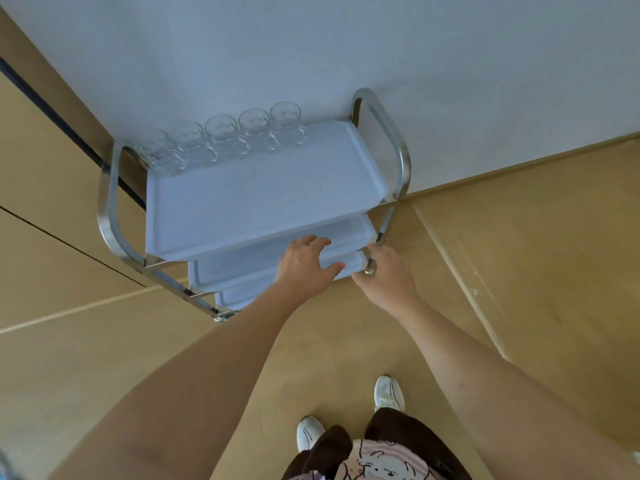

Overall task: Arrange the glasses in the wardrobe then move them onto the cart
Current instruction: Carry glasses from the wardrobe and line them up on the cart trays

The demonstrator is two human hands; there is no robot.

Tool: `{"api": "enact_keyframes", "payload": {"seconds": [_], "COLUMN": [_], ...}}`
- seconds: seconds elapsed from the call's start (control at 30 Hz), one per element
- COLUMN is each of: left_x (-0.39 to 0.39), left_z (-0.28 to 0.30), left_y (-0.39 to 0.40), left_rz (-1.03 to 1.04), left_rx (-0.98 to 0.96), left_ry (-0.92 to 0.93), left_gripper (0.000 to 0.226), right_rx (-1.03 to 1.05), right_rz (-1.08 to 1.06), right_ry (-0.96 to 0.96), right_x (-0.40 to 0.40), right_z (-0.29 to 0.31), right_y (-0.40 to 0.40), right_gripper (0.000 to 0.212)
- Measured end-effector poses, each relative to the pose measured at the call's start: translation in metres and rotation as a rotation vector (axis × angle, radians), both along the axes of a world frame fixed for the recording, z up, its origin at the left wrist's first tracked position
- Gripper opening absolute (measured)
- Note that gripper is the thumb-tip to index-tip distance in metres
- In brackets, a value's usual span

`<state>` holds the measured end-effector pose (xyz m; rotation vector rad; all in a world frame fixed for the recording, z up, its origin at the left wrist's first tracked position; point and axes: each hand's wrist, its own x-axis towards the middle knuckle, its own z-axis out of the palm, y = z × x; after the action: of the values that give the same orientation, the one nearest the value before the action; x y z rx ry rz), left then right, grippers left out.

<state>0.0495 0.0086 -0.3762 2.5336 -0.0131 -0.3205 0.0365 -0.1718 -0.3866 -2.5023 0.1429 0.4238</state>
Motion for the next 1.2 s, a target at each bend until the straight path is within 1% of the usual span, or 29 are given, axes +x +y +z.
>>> {"api": "enact_keyframes", "payload": {"seconds": [0.1, 0.23, 0.43, 0.53, 0.67, 0.87, 1.03, 1.2], "left_x": [0.010, 0.033, 0.065, 0.083, 0.102, 0.122, 0.144, 0.191], "left_z": [0.017, 0.040, 0.068, 0.079, 0.092, 0.108, 0.120, 0.133], "left_y": [-0.038, -0.099, -0.204, -0.261, -0.339, -0.439, -0.506, -0.568], "left_rz": [-0.067, -0.177, -0.305, -0.381, -0.484, -0.623, -0.764, -0.894], "left_rx": [0.007, 0.057, 0.113, 0.123, 0.097, 0.075, 0.044, -0.003], "left_ry": [-0.046, -0.134, -0.176, -0.213, -0.242, -0.291, -0.342, -0.380], "left_gripper": [0.063, 0.063, 0.066, 0.066, 0.068, 0.069, 0.070, 0.072], "right_rx": [-0.028, -0.011, -0.075, -0.086, -0.128, -0.217, -0.278, -0.379], "right_rz": [-0.086, -0.199, -0.274, -0.354, -0.444, -0.549, -0.642, -0.760], "right_ry": [-0.029, -0.077, -0.160, -0.177, -0.207, -0.181, -0.169, -0.164], "right_x": [-0.003, 0.004, 0.021, 0.026, 0.025, 0.018, 0.023, 0.044], "right_z": [0.016, 0.036, 0.067, 0.080, 0.090, 0.096, 0.107, 0.121], "right_y": [-0.032, -0.081, -0.180, -0.239, -0.309, -0.396, -0.449, -0.494], "right_gripper": [0.068, 0.076, 0.075, 0.077, 0.075, 0.074, 0.076, 0.076]}}
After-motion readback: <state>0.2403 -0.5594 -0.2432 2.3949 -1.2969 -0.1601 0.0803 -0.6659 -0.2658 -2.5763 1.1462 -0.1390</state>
